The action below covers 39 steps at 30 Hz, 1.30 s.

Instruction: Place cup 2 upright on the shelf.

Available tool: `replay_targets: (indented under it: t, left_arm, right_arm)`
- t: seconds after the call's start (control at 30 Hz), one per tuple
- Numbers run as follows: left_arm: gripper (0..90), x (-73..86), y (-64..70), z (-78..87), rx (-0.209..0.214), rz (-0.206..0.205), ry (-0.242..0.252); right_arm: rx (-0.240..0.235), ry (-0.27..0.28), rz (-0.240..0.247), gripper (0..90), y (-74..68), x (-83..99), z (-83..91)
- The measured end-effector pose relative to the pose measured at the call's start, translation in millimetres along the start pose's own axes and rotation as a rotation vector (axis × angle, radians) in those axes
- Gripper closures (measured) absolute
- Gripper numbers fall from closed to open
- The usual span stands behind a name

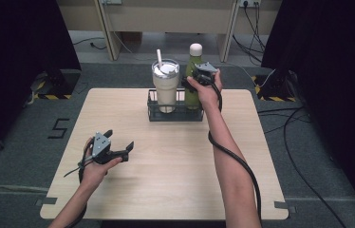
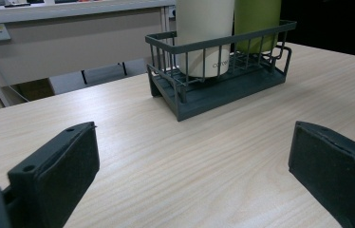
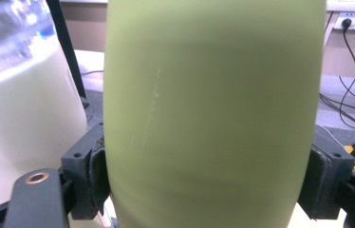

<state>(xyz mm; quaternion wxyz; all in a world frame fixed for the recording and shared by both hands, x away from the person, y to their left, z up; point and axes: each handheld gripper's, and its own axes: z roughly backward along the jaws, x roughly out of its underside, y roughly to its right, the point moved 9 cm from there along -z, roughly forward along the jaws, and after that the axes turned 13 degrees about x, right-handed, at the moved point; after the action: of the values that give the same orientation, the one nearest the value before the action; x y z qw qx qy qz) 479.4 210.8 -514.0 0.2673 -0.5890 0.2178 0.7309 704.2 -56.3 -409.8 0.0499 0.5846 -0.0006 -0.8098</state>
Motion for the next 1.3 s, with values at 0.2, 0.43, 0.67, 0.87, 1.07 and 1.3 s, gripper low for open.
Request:
replay_targets:
  t: [0.2,0.43,0.67,0.87,1.07,1.3]
  left_arm:
    - [2.2,0.8,0.1,-0.3,0.001,-0.001,-0.003]
    - [2.2,1.0,1.1,-0.8,0.004,-0.001,-0.004]
    - [2.2,1.0,2.3,-0.9,0.004,-0.001,-0.004]
    - [2.2,2.2,3.2,-2.4,0.008,-0.003,-0.008]
    - [2.2,2.4,3.4,-2.0,0.008,-0.006,-0.01]
    - [2.2,2.3,3.2,-2.1,0.007,-0.007,-0.009]
  right_arm:
    - [0.002,-0.007,0.002,21.2,-0.2,6.8,-1.8]
    - [0.007,0.001,0.001,21.1,-0.3,7.8,-0.9]
    - [0.014,0.007,-0.001,20.7,-0.1,9.4,1.6]
    - [-0.004,0.008,0.02,13.1,0.3,10.4,5.6]
    - [-0.012,0.003,0.026,11.8,-3.9,16.8,6.2]
    - [-0.023,0.007,0.031,11.4,-2.4,19.7,11.7]
